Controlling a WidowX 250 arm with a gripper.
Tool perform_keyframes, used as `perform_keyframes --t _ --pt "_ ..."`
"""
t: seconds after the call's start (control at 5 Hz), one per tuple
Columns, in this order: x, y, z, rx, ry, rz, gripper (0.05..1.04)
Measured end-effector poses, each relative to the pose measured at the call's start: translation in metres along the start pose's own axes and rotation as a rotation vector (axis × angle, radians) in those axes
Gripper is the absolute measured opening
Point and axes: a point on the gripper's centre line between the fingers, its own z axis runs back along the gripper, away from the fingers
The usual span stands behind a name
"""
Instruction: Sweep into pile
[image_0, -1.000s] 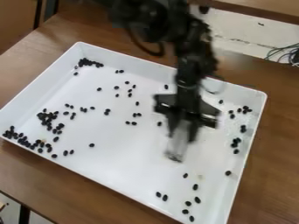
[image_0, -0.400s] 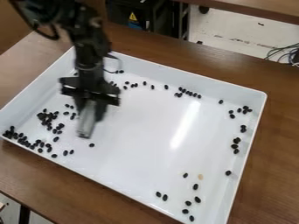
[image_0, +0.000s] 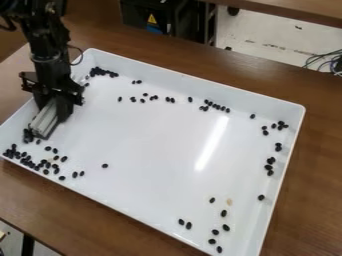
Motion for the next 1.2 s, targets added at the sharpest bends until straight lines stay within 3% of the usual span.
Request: perform_keyframes --t 0.2,0.4,0.6,0.8,1.2 --pt "0.003 -0.017 0.004 0.0 0.0 -0.08 0.364" --pt "0.005 -0.055 0.015 -0.014 -0.027 -0.159 0.364" --pt "-0.001 -0.111 0.04 -0.053 -0.061 -0.257 0.364" --pt "-0.022 -0.153 0.052 -0.034 -0.07 -0.364 0.364" --pt "-0.073 -0.236 0.055 -0.064 -0.046 -0.713 0.364"
